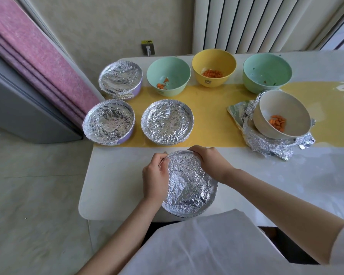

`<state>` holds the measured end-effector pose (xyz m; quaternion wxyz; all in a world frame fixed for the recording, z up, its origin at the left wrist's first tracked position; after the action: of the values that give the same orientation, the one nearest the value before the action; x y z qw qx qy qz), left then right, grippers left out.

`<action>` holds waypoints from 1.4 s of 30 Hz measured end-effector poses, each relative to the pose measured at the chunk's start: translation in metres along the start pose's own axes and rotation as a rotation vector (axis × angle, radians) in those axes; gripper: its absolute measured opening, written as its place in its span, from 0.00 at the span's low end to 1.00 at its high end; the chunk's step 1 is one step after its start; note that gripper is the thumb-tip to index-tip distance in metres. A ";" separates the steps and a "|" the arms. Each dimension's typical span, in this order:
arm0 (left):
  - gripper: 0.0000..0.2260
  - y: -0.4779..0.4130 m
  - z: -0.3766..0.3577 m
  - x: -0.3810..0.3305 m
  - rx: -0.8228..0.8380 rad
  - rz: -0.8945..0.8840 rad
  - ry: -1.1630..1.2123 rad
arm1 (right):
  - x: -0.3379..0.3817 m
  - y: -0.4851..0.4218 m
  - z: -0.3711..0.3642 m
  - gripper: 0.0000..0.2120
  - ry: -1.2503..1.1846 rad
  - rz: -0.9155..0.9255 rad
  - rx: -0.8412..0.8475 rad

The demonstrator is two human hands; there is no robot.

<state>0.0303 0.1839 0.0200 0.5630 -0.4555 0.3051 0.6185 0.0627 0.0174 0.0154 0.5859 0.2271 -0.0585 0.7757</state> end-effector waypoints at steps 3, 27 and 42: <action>0.09 -0.002 -0.003 0.000 0.062 -0.010 -0.024 | 0.006 -0.007 -0.003 0.19 0.035 0.031 0.028; 0.10 0.004 0.024 0.028 -0.173 0.199 -0.027 | -0.003 0.008 -0.017 0.17 -0.197 -0.267 0.065; 0.10 0.012 0.036 0.044 -0.344 0.342 0.003 | 0.002 0.007 -0.025 0.17 -0.195 -0.314 0.077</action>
<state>0.0129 0.2322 -0.0071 0.3635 -0.4872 0.2689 0.7471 0.0489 0.0264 -0.0050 0.6822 0.3300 -0.0490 0.6507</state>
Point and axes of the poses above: each hand's wrist, its own y-axis away from the middle knuckle, its own z-axis out of the back of the hand, x = y × z, the point moved 6 cm from there along -y, towards the middle knuckle, and after that the axes turned 14 degrees about y, right-handed, at the moved point
